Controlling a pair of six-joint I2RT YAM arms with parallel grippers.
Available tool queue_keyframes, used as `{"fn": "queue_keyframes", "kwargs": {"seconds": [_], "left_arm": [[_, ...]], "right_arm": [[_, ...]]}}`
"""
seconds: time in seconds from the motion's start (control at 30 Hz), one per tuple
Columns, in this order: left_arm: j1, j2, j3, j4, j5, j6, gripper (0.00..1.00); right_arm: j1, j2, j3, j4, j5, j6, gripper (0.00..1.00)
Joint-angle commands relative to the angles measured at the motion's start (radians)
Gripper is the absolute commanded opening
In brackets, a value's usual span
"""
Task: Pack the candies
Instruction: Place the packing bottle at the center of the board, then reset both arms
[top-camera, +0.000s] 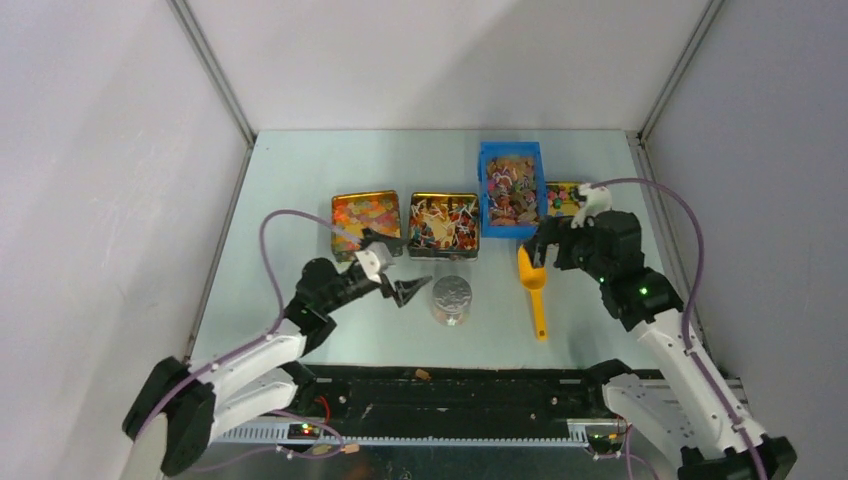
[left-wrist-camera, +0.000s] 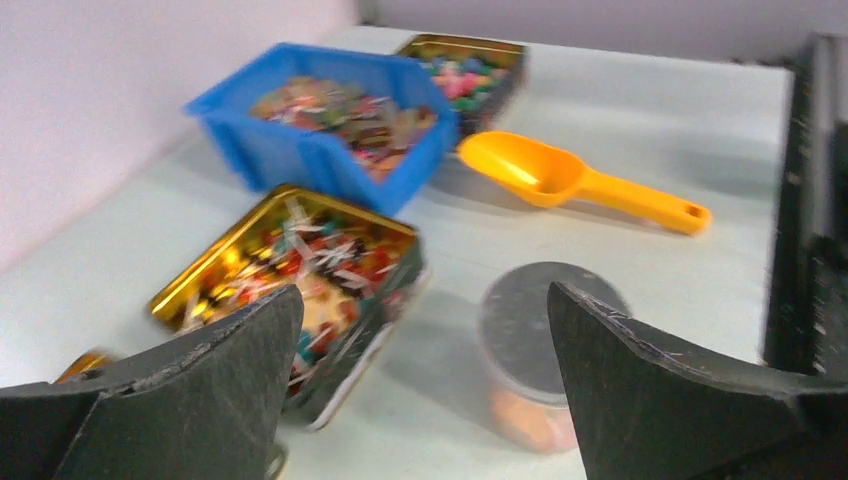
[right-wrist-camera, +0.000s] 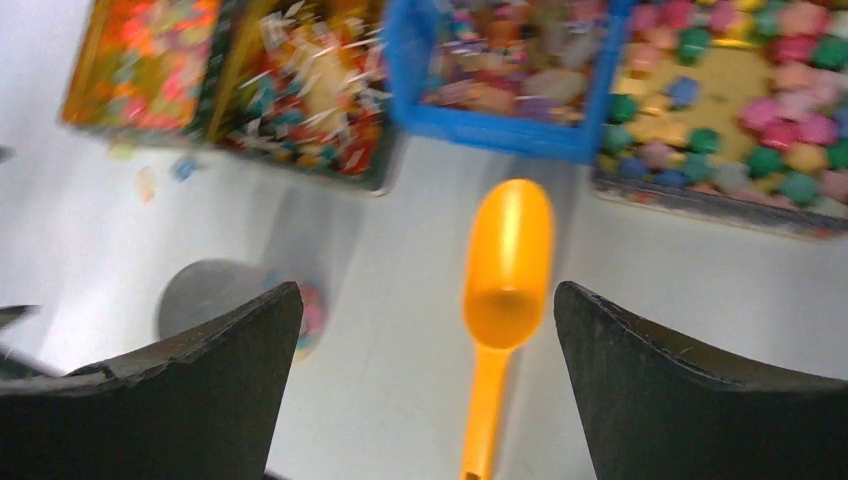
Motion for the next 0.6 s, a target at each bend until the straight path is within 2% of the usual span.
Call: {"fn": "queue_keyframes", "kwargs": {"seconds": [0.0, 0.07, 0.13, 0.23, 0.37, 0.43, 0.5, 0.57], "left_arm": [[0.156, -0.095, 0.036, -0.110, -0.103, -0.163, 1.00], [0.239, -0.115, 0.044, -0.122, -0.176, -0.220, 1.00], [0.332, -0.130, 0.036, -0.106, -0.229, -0.273, 1.00], [0.450, -0.139, 0.008, -0.091, -0.311, -0.302, 1.00], [0.565, -0.134, -0.013, -0.114, -0.434, -0.244, 1.00], [0.595, -0.106, -0.034, -0.084, -0.527, -0.227, 1.00], [0.611, -0.056, -0.059, 0.002, -0.631, -0.252, 1.00], [0.639, 0.008, -0.014, -0.064, -0.666, -0.299, 1.00]], "right_arm": [[-0.179, -0.046, -0.099, 0.143, -0.001, 0.018, 1.00], [-0.288, -0.035, -0.146, 0.198, -0.004, 0.032, 1.00], [-0.347, -0.015, -0.191, 0.257, 0.001, 0.044, 0.99], [-0.390, 0.007, -0.275, 0.374, 0.088, 0.025, 1.00], [-0.411, 0.030, -0.452, 0.671, 0.224, -0.030, 1.00], [-0.412, 0.058, -0.552, 0.923, 0.270, -0.068, 1.00], [-0.411, 0.116, -0.638, 1.102, 0.273, -0.125, 1.00], [-0.412, 0.195, -0.631, 1.139, 0.289, -0.149, 0.99]]}}
